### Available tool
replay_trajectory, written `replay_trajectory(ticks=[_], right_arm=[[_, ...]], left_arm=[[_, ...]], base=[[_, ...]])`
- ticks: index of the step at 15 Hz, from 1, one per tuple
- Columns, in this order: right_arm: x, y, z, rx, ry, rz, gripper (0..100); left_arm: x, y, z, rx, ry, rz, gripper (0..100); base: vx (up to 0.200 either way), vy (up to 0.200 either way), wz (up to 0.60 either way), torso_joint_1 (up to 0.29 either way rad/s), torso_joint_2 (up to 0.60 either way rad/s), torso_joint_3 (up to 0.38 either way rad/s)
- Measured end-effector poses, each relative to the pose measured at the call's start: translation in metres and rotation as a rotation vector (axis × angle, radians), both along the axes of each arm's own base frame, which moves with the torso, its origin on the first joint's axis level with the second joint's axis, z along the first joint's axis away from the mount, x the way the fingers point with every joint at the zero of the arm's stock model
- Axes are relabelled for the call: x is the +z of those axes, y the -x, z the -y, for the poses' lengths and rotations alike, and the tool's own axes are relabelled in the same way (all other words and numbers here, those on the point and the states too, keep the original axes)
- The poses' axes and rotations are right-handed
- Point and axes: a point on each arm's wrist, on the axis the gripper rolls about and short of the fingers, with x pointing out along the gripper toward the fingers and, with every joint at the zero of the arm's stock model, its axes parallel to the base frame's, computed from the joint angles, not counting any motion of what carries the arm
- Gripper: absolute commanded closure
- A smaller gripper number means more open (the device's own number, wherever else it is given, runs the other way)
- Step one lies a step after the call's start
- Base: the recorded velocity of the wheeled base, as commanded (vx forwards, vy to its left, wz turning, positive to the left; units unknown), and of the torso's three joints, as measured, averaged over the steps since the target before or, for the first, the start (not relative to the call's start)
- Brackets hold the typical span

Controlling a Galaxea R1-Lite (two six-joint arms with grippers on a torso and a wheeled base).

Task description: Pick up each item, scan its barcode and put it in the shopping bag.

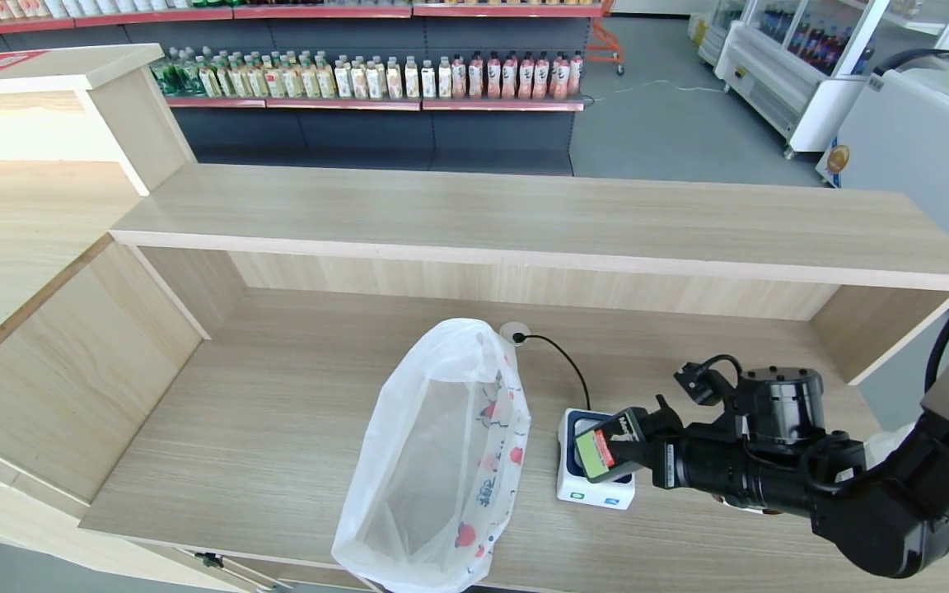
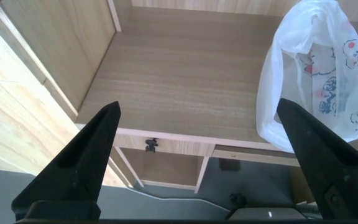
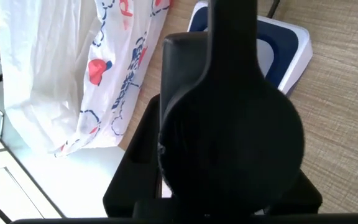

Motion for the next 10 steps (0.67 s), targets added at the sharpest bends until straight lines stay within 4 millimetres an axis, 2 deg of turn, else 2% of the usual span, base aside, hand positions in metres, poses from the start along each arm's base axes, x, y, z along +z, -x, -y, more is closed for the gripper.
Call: replay_trajectory(ticks=[6,10], right_arm=[[-0.007,-0.001,0.000,-0.004,-0.001,-0.020,100],[0.019,-0.003,-0.001,-0.042,-0.099,0.025,100]], left_arm=[[0.000,0.000,0.000,0.000,0.000,0.000,0],[0.000,0.000,0.000,0.000,0.000,0.000,0]], base=[[0.000,0.000,0.00,0.000,0.00,0.000],[0.000,0.000,0.00,0.000,0.00,0.000]])
